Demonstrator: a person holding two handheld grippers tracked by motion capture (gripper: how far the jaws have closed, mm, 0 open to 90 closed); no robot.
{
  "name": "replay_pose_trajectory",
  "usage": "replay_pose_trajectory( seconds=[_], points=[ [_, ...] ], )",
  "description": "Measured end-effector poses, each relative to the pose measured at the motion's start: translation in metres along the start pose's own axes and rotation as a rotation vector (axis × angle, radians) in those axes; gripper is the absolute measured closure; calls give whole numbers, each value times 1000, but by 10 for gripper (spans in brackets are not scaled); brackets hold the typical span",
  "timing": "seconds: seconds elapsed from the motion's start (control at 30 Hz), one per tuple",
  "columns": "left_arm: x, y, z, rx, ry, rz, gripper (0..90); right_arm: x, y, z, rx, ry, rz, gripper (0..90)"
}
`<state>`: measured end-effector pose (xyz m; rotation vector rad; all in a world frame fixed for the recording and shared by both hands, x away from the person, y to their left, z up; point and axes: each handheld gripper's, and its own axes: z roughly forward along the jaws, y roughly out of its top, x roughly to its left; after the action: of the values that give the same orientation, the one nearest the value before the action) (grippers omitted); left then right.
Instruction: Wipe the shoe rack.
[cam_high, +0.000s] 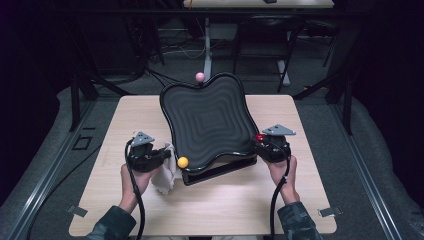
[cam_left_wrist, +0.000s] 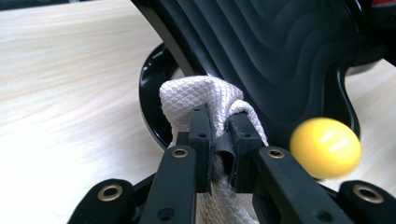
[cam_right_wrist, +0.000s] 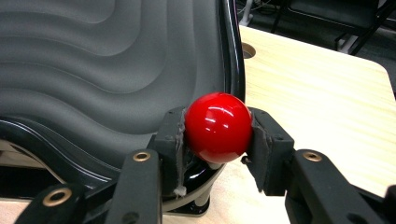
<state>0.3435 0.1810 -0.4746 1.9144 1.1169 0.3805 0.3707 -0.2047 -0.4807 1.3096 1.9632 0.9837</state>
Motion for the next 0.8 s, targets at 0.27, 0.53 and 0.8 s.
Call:
replay_pose_trajectory(
  seconds=[0.27,0.53,0.8],
  points=[
    [-9,-16,-3,1,-33,-9,820,0,0,0,1,-2,-2,599],
    [-16,-30,-2,14,-56,-23,820,0,1,0,7,-3,-8,599],
    [-18,-41,5,57,-58,-27,821,0,1,0,7,-5,-10,599]
  ],
)
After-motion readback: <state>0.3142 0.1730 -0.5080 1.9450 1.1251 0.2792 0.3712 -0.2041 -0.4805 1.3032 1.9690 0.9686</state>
